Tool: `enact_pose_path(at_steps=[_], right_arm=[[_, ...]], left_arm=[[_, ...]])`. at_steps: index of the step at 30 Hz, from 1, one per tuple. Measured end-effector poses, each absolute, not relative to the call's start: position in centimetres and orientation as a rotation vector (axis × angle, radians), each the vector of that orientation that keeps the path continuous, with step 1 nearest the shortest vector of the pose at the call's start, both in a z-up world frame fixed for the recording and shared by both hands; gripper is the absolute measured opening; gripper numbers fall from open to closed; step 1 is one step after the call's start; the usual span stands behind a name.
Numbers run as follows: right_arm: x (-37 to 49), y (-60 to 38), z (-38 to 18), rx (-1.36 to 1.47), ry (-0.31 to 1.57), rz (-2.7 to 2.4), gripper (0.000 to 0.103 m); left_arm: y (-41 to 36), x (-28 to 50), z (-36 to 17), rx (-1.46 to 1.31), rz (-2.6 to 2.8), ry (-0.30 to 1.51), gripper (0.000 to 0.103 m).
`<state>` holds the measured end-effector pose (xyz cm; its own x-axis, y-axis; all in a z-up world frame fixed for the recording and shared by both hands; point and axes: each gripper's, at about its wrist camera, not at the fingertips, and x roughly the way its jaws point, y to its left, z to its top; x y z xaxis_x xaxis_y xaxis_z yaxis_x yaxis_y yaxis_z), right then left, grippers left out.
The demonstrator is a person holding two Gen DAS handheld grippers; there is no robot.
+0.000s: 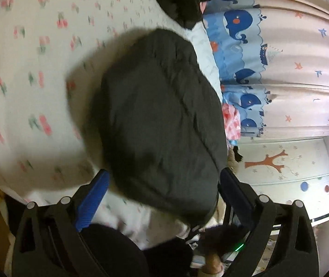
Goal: Fold large clothes
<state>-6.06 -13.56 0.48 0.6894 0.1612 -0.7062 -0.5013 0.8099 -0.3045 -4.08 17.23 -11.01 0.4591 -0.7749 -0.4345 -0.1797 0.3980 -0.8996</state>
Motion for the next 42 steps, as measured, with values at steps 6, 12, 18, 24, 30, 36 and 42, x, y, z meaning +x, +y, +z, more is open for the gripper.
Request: enact_pose_path(at_steps=[6, 12, 18, 24, 30, 36, 42], right_arm=[[-4.1, -17.5, 1.9, -0.239, 0.783, 0.388, 0.096], [-10.3, -24.5, 3.2, 0.012, 0.803, 0.390, 0.096], [-17.5, -44.5, -1.5, 0.789, 0.791, 0.112, 0.096], [-17.7, -47.5, -7.9, 1.178, 0.757, 0.235, 0.096], [-16.5, -47.0, -7.6, 1.187, 0.718, 0.262, 0.087], [-15.5, -46.1, -3.9, 1.064, 0.638, 0.257, 0.014], [-16.0, -47.3, -4.7, 1.028, 0.719, 0.207, 0.014]], left_arm=[[13.1, -1.5, -12.1, -1.163, -0.543, 1.075, 0.094], [11.5, 1.8, -13.2, -1.207, -0.452, 1.024, 0.094], [10.6, 2.1, -13.3, -1.168, -0.440, 1.034, 0.094], [10.4, 1.8, -13.2, -1.152, -0.424, 1.026, 0.094], [10.8, 2.1, -13.1, -1.165, -0.406, 1.027, 0.094], [11.0, 1.7, -12.0, -1.157, -0.445, 0.959, 0.044], [10.9, -0.3, -10.9, -1.151, -0.478, 0.935, 0.035]])
